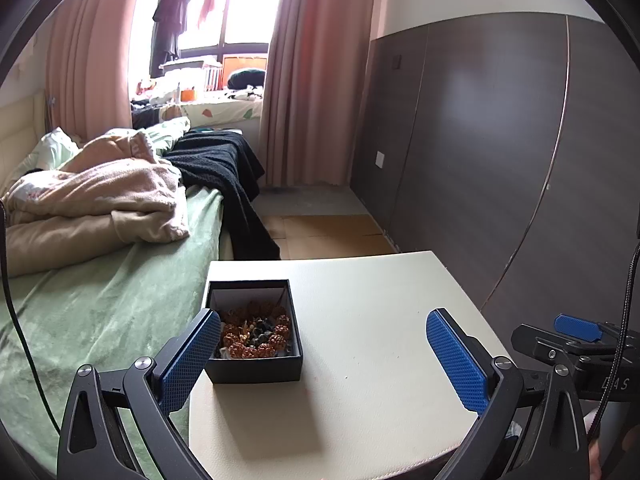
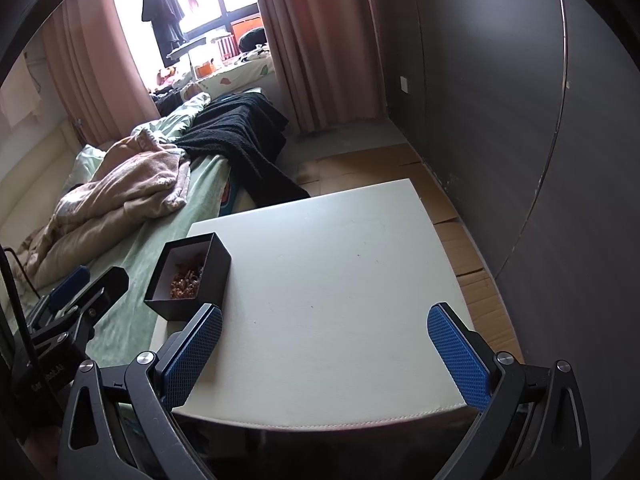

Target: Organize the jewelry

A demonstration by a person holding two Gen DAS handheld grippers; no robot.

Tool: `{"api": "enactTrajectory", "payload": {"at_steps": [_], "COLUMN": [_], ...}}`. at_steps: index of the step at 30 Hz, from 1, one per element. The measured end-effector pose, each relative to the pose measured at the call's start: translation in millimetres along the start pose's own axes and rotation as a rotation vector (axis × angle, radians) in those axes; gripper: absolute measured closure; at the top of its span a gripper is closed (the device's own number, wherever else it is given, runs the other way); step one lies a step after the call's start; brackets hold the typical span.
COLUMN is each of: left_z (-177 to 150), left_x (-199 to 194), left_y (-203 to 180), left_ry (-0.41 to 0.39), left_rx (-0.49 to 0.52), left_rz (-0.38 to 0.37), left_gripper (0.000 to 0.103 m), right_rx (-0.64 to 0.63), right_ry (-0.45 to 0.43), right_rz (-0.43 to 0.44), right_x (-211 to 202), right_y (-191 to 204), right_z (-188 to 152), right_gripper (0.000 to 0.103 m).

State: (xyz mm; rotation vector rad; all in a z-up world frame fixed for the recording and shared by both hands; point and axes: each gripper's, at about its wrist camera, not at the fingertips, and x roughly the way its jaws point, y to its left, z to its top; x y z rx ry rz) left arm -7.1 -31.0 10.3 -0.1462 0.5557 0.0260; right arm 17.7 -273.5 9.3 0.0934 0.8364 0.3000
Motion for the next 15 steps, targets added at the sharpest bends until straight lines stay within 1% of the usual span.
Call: {"api": "enactTrajectory", "payload": {"at_steps": [9,15], "left_z": [-2.6,-4.5], "left_x": [-0.5,7.4], "left_y": [-3.5,-8.3], "left_ry": [-0.005,0.018], "left_rx": [0.021,0.034], "left_rz": [0.006,0.001], "left_gripper": [0.001,0.001], "right_rx": [0.0,-0.002], "right_ry": [0.011,0.025], "right_rz": [-0.01,-0.018], "right_x": [0.1,1.7], "right_y": [-1.4,-3.7], "right_z": [-2.2,-2.4], "right_gripper": [0.0,0.0]}}
